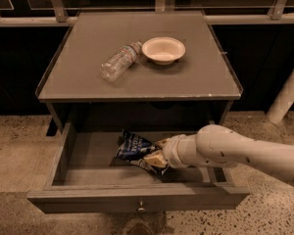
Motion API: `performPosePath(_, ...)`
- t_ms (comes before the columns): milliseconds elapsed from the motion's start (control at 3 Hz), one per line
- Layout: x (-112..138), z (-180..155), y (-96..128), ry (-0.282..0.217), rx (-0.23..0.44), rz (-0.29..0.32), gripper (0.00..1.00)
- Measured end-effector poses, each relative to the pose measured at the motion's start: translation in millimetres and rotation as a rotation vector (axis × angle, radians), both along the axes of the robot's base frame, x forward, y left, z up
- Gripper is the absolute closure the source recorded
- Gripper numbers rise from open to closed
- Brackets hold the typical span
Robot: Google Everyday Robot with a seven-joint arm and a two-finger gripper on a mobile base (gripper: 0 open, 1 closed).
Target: Pick blue chip bag from top drawer and place on counter
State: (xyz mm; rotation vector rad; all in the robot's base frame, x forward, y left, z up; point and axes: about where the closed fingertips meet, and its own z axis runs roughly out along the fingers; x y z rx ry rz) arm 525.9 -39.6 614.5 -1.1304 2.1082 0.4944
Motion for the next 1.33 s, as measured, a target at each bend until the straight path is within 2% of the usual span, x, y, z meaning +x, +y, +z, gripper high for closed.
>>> performPosePath(333,-12.2,26.6,-14.4,-0.014,-0.012,0.006,1.00)
performPosePath(667,-31.1,73.9,-37.0,-0.050,-0.047,-0.031,1.00)
performPosePath(1000,-39.7,134.1,-50.8,-0.105,-0.117,-0.028,1.00)
performPosePath(1333,-39.7,134.1,-50.8,-0.105,-0.117,-0.028,1.00)
